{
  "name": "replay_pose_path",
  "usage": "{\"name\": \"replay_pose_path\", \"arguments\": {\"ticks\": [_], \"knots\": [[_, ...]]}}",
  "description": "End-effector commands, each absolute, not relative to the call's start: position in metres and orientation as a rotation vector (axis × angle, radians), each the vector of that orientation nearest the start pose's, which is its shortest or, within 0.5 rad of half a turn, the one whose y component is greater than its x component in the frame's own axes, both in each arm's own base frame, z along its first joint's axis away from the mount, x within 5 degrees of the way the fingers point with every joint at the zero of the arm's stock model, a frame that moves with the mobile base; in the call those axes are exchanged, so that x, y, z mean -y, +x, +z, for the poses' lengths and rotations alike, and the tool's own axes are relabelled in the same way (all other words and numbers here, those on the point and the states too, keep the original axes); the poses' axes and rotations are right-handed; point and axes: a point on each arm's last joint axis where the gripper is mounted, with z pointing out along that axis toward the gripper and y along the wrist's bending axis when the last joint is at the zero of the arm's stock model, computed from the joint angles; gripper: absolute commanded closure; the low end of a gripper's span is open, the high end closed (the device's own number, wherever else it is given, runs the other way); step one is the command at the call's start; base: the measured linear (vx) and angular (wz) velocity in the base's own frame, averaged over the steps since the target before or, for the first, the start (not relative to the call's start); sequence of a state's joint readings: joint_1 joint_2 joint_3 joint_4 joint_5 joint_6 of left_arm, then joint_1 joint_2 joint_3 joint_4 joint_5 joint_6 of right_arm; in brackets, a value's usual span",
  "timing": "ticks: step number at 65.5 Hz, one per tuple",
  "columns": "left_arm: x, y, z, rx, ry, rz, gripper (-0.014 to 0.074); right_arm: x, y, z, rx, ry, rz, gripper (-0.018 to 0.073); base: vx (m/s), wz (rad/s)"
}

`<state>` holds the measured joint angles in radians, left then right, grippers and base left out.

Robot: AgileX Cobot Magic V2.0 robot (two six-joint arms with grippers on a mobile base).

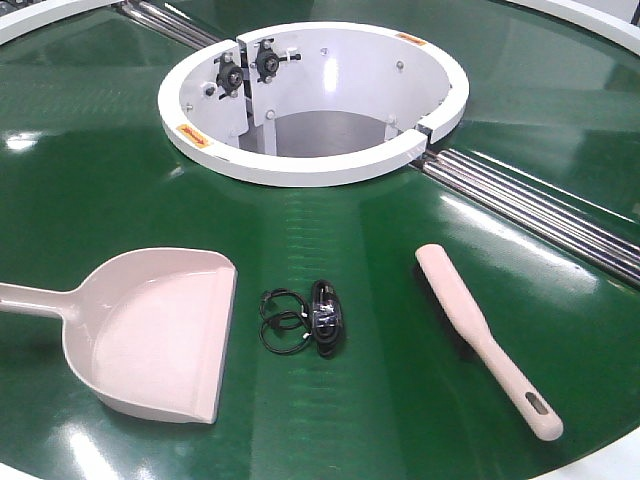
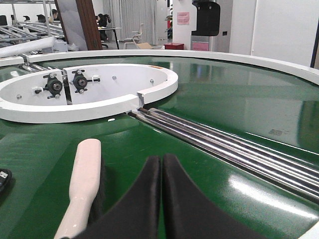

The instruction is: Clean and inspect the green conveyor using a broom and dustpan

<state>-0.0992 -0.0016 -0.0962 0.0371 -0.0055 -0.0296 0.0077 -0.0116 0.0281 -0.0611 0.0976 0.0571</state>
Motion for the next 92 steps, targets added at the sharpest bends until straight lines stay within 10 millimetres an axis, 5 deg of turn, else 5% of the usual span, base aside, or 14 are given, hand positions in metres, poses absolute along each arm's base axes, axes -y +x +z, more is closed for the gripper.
{"name": "replay_pose_path", "arguments": {"ticks": [1,16,44,54,72,92], "knots": [[0.005,0.048,0.283,-1.318,0.074,-0.082,0.0602,0.0,0.056,0.202,-1.516,-0.009,-0.01,0.0568,0.0,0.0],[0.007,0.079,0.312,-1.643,0.084,-0.067,0.0602,0.0,0.056,0.202,-1.516,-0.009,-0.01,0.0568,0.0,0.0],[0.011,0.12,0.289,-1.937,0.097,-0.054,0.0577,0.0,0.056,0.202,-1.516,-0.009,-0.01,0.0568,0.0,0.0],[0.011,0.121,0.288,-1.945,0.098,-0.054,0.0467,0.0,0.056,0.202,-1.516,-0.009,-0.01,0.0568,0.0,0.0],[0.011,0.121,0.288,-1.944,0.098,-0.054,0.0133,0.0,0.056,0.202,-1.516,-0.009,-0.01,0.0568,0.0,0.0],[0.015,0.119,0.293,-1.995,0.022,-0.162,0.0093,0.0,0.056,0.202,-1.516,-0.009,-0.01,0.0568,0.0,0.0]]}}
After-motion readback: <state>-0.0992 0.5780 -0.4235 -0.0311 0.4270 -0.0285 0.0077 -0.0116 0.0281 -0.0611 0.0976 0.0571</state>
